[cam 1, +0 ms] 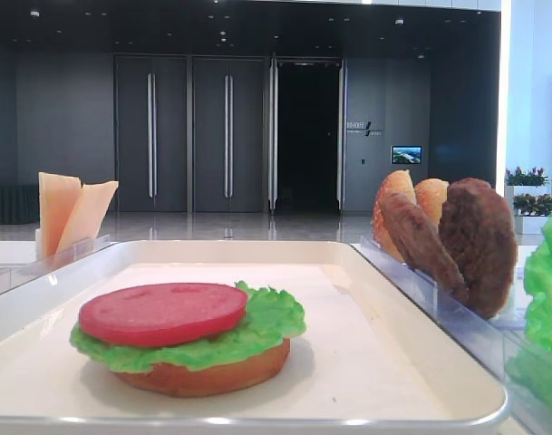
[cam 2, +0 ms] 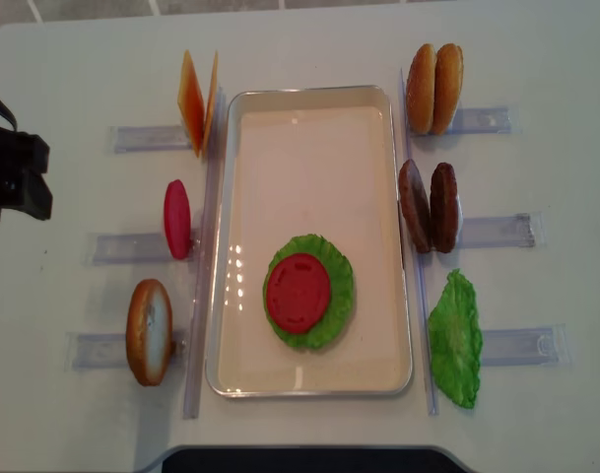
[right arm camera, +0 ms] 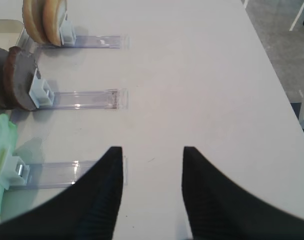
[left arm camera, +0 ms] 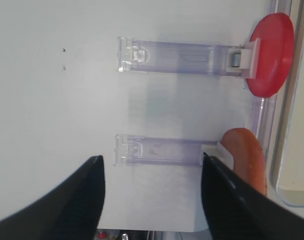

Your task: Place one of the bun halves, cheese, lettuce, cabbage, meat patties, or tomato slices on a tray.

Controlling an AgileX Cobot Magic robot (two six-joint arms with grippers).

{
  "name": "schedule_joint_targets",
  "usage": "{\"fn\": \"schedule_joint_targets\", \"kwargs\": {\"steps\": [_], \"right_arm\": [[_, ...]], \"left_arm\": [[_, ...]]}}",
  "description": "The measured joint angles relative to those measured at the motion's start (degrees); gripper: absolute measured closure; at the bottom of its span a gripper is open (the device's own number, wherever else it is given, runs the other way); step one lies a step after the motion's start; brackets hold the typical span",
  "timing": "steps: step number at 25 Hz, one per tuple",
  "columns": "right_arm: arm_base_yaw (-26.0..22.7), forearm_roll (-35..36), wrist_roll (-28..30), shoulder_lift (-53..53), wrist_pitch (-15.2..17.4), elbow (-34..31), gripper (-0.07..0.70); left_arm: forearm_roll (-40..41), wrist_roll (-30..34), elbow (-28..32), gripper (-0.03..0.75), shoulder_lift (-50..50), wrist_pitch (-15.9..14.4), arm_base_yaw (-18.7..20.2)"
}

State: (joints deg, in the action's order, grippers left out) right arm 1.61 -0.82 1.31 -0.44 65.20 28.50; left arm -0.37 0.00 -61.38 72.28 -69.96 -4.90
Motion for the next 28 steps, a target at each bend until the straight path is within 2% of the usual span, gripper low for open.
{"fn": "schedule_joint_targets", "kwargs": {"steps": [4,15,18,22,28], "right_arm": [[0.0,0.0,0.0,0.0,0.0,0.0,0.328],[0.0,0.0,0.0,0.0,0.0,0.0,0.328],[0.0,0.0,0.0,0.0,0.0,0.0,0.328],[0.0,0.0,0.0,0.0,0.0,0.0,0.328],[0.0,0.0,0.0,0.0,0.0,0.0,0.328]], "left_arm": [[-0.67,1.6,0.0,0.252,-0.54,-0.04,-2.18],[-0.56,1.88,0.07,0.252,-3.27,-0.41,-2.24],[-0.75,1.95,1.61,0.268,-5.37,-0.41,-2.24],[-1.41,2.11,5.65,0.296,-12.44,-0.47,-2.24],[-1.74,3.6,12.26,0.303,-29.41,-0.98,-2.24]]}}
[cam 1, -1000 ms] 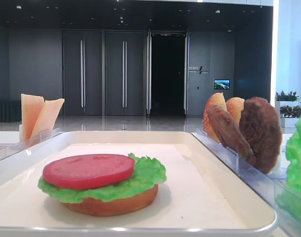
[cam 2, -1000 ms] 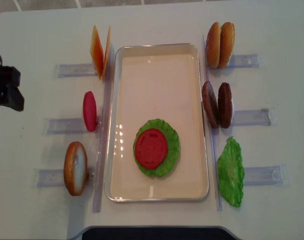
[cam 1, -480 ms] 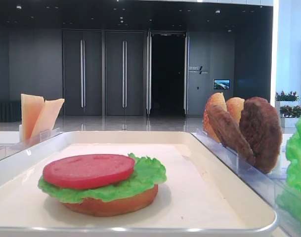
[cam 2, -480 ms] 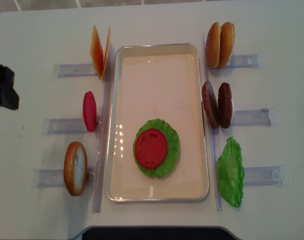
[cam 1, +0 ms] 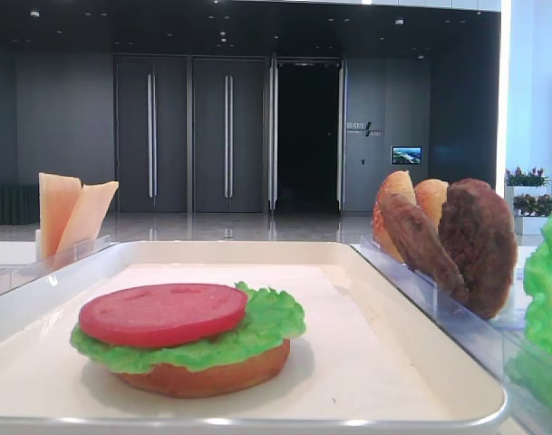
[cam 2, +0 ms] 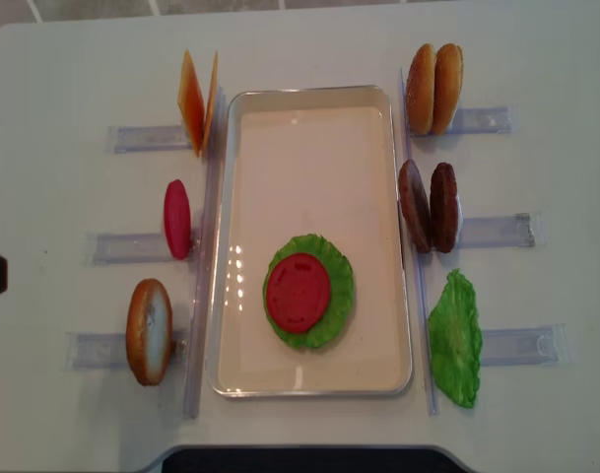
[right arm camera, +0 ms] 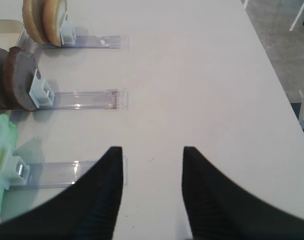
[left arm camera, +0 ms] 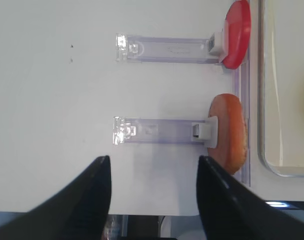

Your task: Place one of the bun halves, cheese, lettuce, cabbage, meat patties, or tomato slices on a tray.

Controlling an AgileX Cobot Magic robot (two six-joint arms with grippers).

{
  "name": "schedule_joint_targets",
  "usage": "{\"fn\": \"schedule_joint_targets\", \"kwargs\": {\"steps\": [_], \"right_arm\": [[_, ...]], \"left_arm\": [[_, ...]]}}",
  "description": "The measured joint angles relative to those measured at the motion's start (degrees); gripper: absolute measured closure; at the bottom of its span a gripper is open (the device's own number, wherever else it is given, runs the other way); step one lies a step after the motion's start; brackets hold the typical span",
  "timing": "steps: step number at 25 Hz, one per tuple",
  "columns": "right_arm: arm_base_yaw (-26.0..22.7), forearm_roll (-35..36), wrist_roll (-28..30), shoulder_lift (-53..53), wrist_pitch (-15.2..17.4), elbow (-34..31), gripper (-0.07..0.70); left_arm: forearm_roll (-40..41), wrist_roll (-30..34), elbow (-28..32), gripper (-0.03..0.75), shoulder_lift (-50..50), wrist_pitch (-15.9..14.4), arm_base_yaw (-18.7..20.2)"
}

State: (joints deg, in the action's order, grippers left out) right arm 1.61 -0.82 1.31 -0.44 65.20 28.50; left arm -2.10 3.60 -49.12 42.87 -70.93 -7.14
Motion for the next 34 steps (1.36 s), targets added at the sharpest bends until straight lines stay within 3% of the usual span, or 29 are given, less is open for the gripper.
{"fn": "schedule_joint_targets", "kwargs": {"steps": [6,15,22,34], "right_arm": [[0.0,0.0,-0.12,0.0,0.0,0.0,0.328],[0.0,0.0,-0.12,0.0,0.0,0.0,0.328],[0.0,0.0,-0.13,0.0,0.0,0.0,0.328],[0.0,0.0,-0.13,0.0,0.0,0.0,0.328]], "left_arm": [[1.15,1.18,8.33,0.303,-14.72,0.18,0.0],[3.13,1.29,20.82,0.323,-31.65,5.23,0.0],[3.18,1.29,21.87,0.324,-43.2,6.92,0.0],[3.18,1.29,21.98,0.324,-43.72,7.17,1.25]]}}
